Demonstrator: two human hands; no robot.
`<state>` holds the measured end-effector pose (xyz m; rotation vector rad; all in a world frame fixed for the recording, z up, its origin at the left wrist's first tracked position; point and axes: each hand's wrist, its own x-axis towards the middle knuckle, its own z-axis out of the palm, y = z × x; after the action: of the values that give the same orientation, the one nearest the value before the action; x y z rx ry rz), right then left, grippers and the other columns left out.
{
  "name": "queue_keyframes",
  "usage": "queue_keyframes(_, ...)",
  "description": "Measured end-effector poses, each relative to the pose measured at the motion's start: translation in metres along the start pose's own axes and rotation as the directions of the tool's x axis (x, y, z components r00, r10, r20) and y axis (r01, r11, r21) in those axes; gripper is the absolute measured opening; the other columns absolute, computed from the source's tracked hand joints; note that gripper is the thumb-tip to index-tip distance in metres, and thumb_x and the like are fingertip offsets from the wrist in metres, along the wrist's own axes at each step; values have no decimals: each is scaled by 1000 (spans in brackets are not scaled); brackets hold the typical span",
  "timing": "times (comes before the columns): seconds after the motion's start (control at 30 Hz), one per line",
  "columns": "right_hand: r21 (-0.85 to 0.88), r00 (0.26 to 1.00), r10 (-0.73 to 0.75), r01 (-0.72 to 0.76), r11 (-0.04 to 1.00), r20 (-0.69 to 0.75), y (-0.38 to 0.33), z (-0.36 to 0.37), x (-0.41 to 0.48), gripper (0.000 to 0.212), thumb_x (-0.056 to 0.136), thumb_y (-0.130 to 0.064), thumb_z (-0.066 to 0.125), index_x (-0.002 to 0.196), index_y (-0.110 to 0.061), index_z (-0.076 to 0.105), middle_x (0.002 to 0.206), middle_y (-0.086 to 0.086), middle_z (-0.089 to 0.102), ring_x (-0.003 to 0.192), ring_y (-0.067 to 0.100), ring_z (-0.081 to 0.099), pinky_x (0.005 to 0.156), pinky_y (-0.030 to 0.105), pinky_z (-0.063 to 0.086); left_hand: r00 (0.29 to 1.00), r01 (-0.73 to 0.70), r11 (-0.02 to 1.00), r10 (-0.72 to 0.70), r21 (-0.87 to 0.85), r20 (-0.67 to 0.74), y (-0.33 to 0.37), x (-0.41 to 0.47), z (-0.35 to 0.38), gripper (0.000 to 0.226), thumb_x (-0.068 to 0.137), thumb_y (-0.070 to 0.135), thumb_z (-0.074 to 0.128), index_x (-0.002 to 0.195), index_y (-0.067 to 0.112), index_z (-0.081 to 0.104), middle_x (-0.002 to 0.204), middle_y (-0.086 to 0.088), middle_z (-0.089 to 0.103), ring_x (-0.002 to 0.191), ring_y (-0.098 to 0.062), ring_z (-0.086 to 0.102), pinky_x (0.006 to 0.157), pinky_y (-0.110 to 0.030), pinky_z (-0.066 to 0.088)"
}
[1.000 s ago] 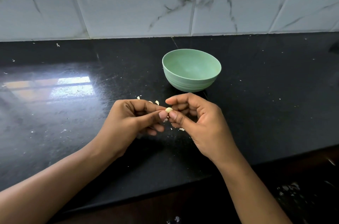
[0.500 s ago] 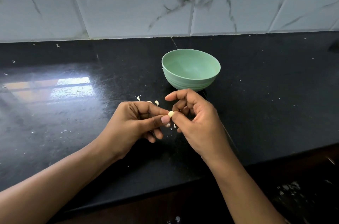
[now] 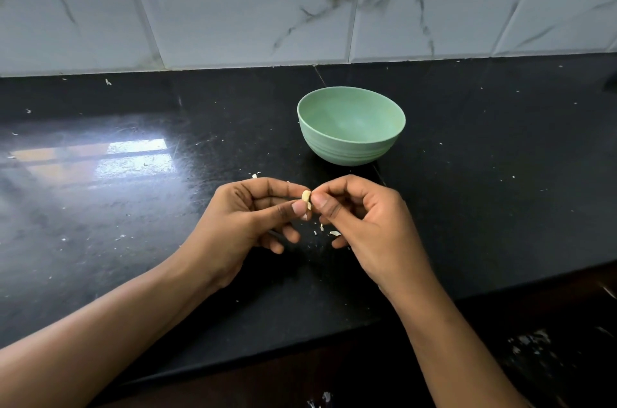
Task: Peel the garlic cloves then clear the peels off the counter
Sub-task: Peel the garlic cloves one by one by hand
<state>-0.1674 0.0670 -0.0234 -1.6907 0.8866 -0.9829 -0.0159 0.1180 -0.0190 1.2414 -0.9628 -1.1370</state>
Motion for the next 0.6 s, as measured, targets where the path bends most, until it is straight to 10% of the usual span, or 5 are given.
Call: queue_keyframes(0.6,-295,996,-69,51,954,-54,-13,1,9,13,65,-36,67,64,-23,68,54,-7,64,47,6,53,52,36,52,964,-252,936,266,246,-26,-5,-4,-1,13,63,24,74,77,24,76,64,-3,71,50,-16,65,45,-22,49)
